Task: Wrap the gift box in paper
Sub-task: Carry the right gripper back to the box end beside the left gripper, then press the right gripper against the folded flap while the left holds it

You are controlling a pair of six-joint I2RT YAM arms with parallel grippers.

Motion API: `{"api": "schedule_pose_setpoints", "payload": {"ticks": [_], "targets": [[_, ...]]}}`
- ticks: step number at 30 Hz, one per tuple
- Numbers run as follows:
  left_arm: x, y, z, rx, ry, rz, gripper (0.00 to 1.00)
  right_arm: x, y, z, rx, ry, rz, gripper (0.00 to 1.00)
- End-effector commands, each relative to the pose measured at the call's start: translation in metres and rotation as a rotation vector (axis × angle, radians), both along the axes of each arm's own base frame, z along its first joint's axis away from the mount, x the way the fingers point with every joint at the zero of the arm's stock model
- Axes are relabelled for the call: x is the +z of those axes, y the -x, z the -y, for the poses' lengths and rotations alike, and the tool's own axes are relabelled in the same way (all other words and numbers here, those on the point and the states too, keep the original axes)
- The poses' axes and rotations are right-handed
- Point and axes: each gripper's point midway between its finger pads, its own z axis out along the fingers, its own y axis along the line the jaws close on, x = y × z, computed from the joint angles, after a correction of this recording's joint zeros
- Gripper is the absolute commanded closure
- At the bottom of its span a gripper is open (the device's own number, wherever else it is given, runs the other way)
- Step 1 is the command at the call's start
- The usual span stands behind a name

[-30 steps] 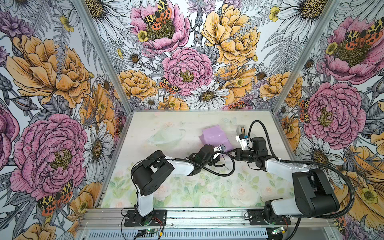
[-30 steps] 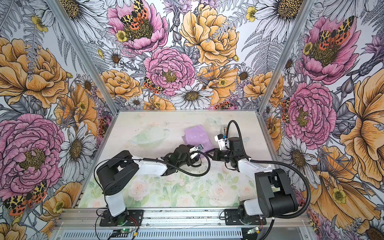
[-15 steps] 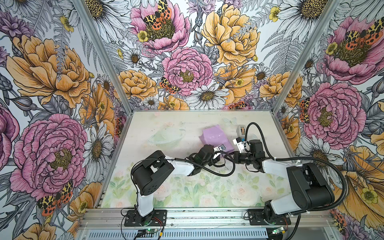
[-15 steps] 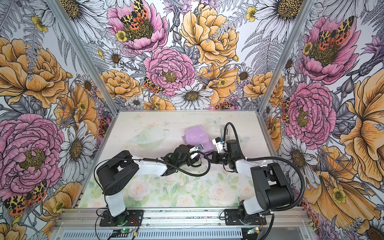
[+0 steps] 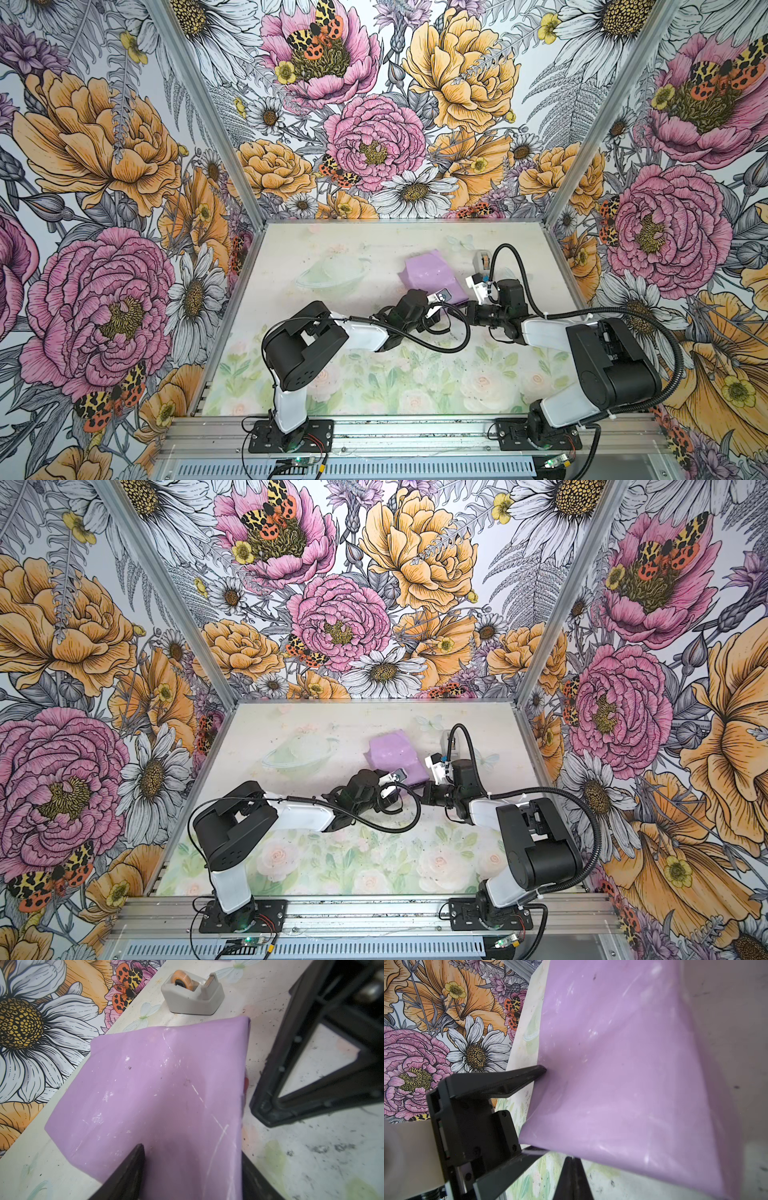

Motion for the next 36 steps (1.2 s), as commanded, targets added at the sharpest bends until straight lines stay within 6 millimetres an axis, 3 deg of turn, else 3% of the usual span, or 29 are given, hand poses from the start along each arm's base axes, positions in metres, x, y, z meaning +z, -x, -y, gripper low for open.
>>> {"api": "schedule_pose_setpoints", "payload": {"ticks": [1, 6, 15, 22, 36], "targets": [[-0.053, 0.017, -0.019, -0.005, -0.110, -0.158, 0.36, 0.000, -0.006, -0.002, -0.011, -0.004, 0.024, 1.00], [-0.052, 0.017, -0.018, -0.007, -0.107, -0.157, 0.36, 0.001, -0.008, -0.004, -0.017, -0.014, 0.024, 1.00], [-0.050, 0.016, -0.019, -0.004, -0.105, -0.155, 0.36, -0.003, -0.001, -0.003, -0.017, -0.008, -0.004, 0.89], [-0.051, 0.016, -0.018, -0.006, -0.105, -0.156, 0.36, -0.009, 0.005, -0.001, -0.017, 0.007, -0.027, 0.87], [-0.052, 0.016, -0.020, 0.000, -0.108, -0.157, 0.36, -0.017, -0.003, -0.002, -0.035, 0.007, -0.037, 0.85]]}}
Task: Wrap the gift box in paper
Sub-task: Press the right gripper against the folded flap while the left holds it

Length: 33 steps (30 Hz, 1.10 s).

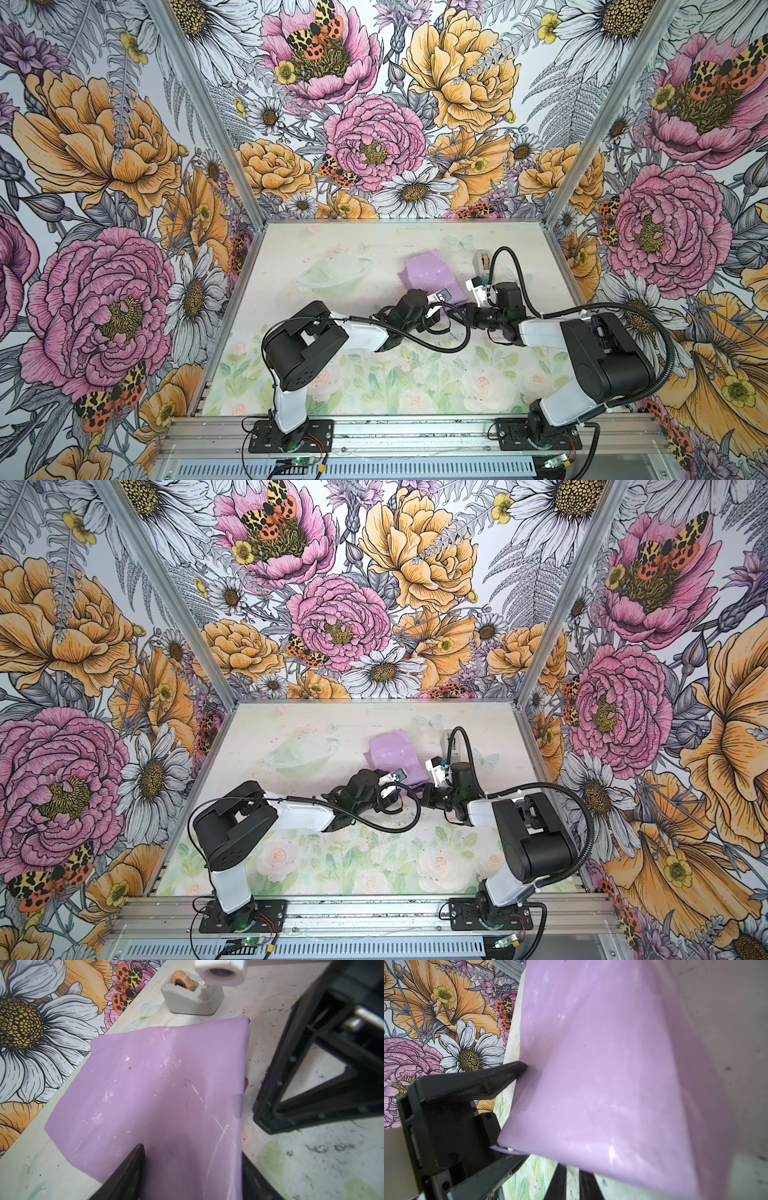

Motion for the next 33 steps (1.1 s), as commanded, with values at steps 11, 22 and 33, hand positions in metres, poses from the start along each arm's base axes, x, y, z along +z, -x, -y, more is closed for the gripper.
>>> {"api": "schedule_pose_setpoints", "payload": {"ticks": [11, 22, 33], "targets": [[-0.052, 0.017, -0.019, -0.003, -0.106, -0.160, 0.36, 0.002, -0.020, -0.003, -0.040, -0.019, 0.041, 0.85], [-0.052, 0.018, -0.018, -0.008, -0.104, -0.162, 0.37, 0.002, -0.031, -0.003, -0.083, -0.047, 0.049, 0.85], [-0.052, 0.018, -0.018, -0.007, -0.103, -0.162, 0.36, -0.017, -0.030, 0.005, -0.157, -0.026, -0.024, 0.80]]}}
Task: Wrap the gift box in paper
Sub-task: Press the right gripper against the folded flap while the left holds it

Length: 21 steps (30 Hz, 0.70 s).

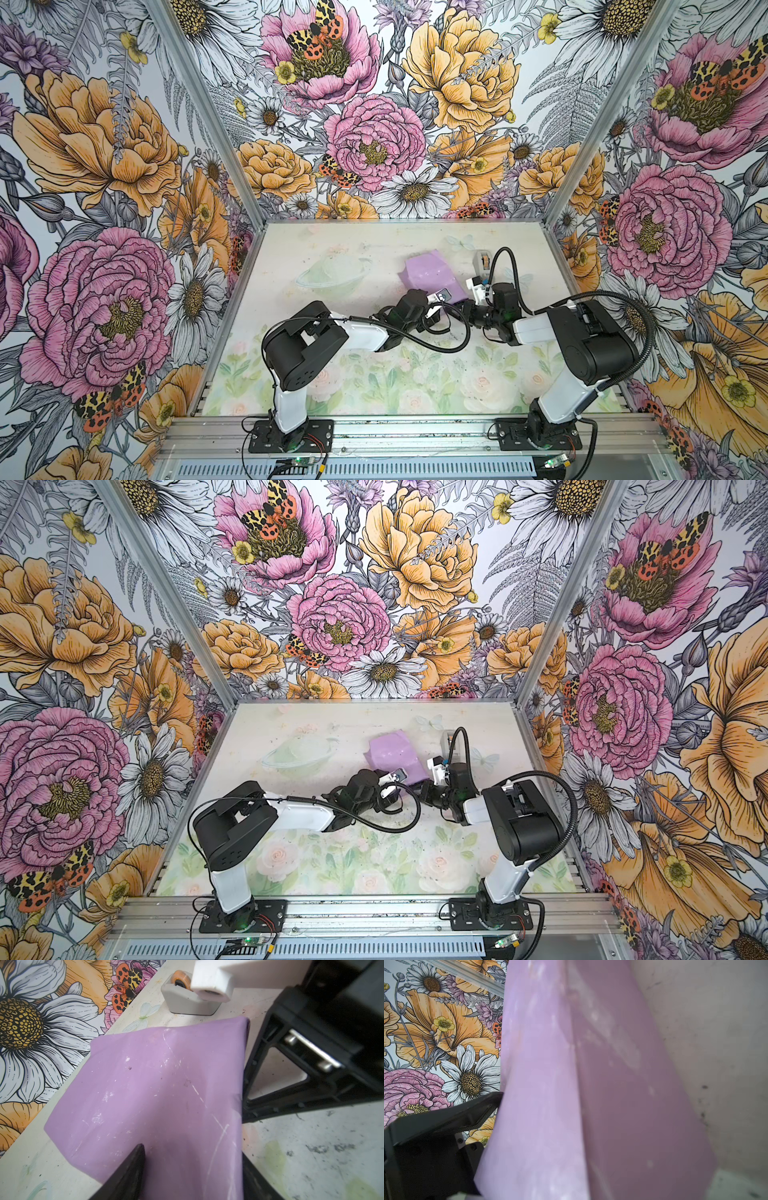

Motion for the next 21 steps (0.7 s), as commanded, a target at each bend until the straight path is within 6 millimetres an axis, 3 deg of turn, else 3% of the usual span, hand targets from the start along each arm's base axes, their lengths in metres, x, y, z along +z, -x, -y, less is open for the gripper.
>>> {"api": "schedule_pose_setpoints", "payload": {"ticks": [1, 15, 21], "targets": [[-0.052, 0.019, -0.018, -0.008, -0.103, -0.163, 0.37, -0.004, -0.007, 0.005, -0.052, 0.020, 0.014, 0.79], [-0.050, 0.017, -0.018, -0.005, -0.101, -0.159, 0.36, -0.015, 0.028, 0.022, -0.067, 0.078, -0.047, 0.73], [-0.050, 0.018, -0.018, -0.009, -0.103, -0.155, 0.37, 0.005, 0.039, 0.022, -0.060, 0.084, -0.004, 0.74]]}}
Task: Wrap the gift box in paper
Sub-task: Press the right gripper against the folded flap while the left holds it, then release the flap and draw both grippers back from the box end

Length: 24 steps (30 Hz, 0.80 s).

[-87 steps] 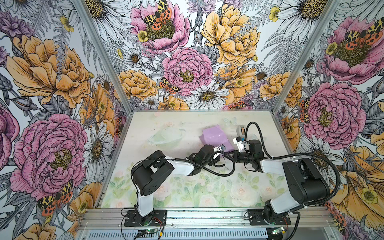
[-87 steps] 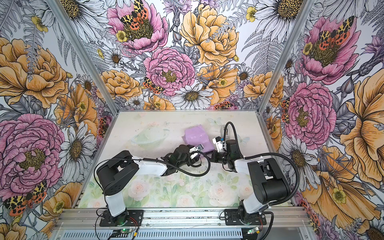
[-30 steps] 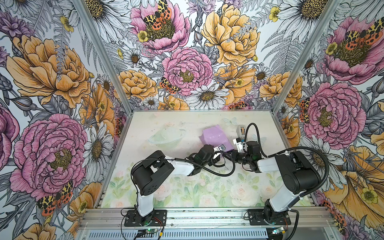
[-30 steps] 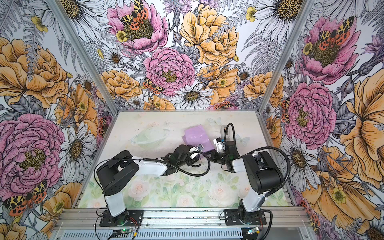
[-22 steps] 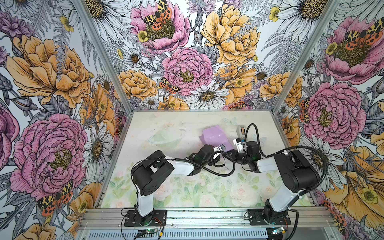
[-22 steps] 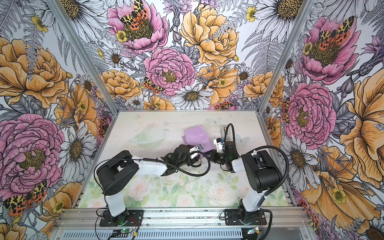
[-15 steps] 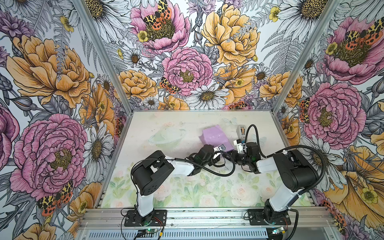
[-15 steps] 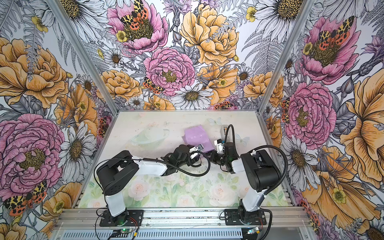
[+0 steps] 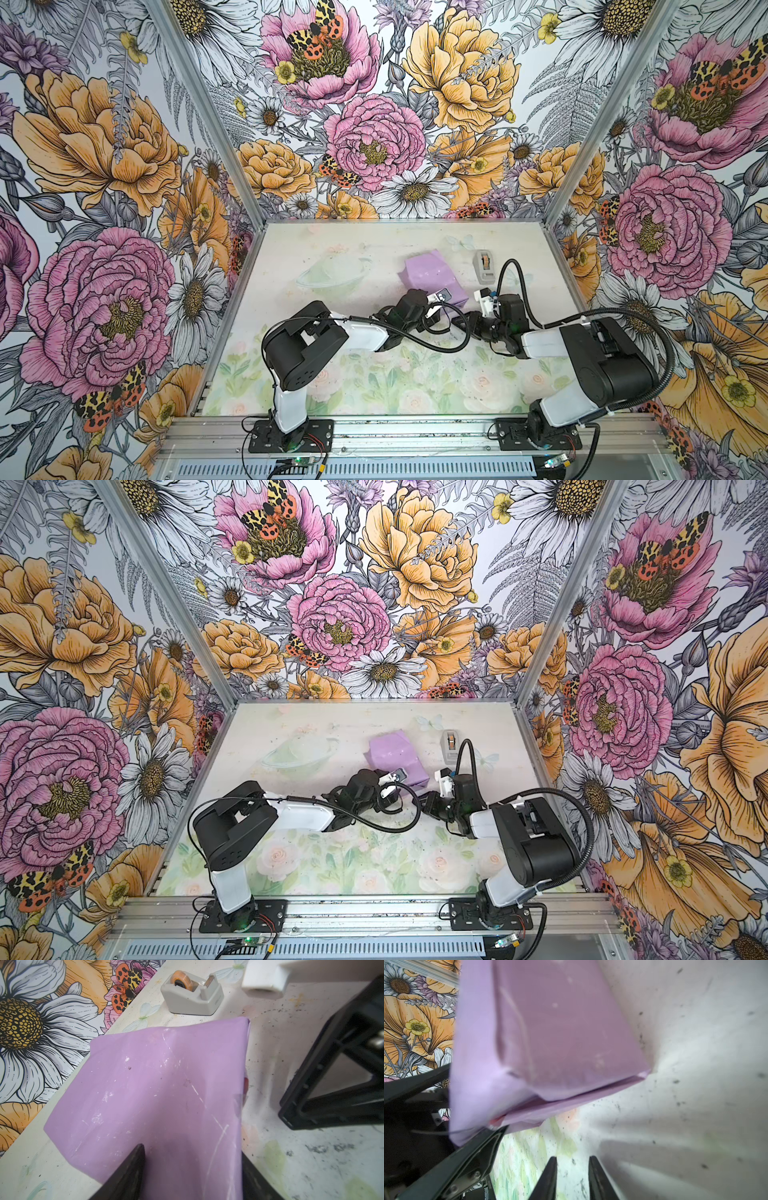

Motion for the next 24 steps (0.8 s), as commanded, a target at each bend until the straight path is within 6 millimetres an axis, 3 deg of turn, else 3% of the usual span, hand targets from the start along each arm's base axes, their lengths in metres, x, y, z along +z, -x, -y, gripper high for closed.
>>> {"api": "schedule_pose_setpoints", "payload": {"ticks": [1, 10, 16, 24], "targets": [[-0.050, 0.017, -0.017, -0.009, -0.103, -0.154, 0.37, 0.014, 0.002, -0.001, 0.007, 0.016, 0.059, 0.75], [-0.047, 0.015, -0.013, -0.014, -0.098, -0.151, 0.37, 0.031, -0.012, -0.012, 0.011, 0.010, 0.121, 0.92], [-0.049, 0.016, -0.014, -0.013, -0.099, -0.157, 0.37, 0.030, -0.019, -0.024, 0.019, -0.011, 0.131, 0.96], [-0.049, 0.017, -0.015, -0.013, -0.103, -0.156, 0.37, 0.032, -0.039, -0.024, -0.018, -0.004, 0.163, 0.99]]}}
